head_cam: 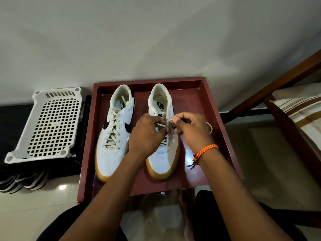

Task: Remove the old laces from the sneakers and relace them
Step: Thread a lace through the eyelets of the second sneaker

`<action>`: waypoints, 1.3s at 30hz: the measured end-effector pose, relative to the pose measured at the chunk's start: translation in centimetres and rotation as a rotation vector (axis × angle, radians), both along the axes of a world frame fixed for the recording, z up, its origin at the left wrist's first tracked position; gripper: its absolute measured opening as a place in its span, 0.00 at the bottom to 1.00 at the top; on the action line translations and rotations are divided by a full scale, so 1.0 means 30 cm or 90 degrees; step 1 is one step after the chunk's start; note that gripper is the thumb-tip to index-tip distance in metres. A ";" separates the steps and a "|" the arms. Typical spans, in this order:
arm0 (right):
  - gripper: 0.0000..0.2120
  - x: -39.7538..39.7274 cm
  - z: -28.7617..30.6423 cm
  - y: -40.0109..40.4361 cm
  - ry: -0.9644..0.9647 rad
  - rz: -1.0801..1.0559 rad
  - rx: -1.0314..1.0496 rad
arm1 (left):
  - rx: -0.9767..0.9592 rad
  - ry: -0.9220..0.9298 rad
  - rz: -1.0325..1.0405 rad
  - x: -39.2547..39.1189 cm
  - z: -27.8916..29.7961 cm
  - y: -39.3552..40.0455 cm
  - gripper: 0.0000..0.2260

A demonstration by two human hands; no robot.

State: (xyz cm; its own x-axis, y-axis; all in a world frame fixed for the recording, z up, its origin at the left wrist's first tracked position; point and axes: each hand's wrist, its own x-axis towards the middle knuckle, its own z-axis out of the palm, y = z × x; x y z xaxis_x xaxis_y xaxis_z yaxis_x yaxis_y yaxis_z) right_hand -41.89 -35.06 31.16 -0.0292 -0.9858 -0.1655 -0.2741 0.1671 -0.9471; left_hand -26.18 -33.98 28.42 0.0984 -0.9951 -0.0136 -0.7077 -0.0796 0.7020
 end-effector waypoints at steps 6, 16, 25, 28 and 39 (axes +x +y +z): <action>0.08 -0.017 0.084 0.010 -0.262 0.080 0.040 | -0.004 0.028 -0.007 0.011 0.001 0.002 0.08; 0.10 -0.038 0.058 -0.018 -0.041 -0.011 -0.059 | 0.008 0.033 -0.018 0.001 0.008 0.012 0.10; 0.07 0.007 -0.019 0.001 0.172 0.101 -0.004 | -0.006 0.029 -0.027 0.019 -0.011 0.013 0.13; 0.10 -0.002 0.026 0.000 -0.034 0.101 -0.023 | 0.007 0.033 -0.030 0.018 -0.012 0.013 0.13; 0.04 -0.027 0.156 0.026 -0.686 0.030 0.037 | 0.006 0.044 -0.022 0.015 -0.007 0.015 0.12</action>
State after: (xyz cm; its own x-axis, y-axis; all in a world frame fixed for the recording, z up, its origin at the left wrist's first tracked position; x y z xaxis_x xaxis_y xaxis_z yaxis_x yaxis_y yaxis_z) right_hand -42.71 -34.29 35.85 0.1977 -0.9719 -0.1282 0.6917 0.2309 -0.6842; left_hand -25.73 -33.53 28.21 0.0620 -0.9977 -0.0280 -0.6597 -0.0620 0.7489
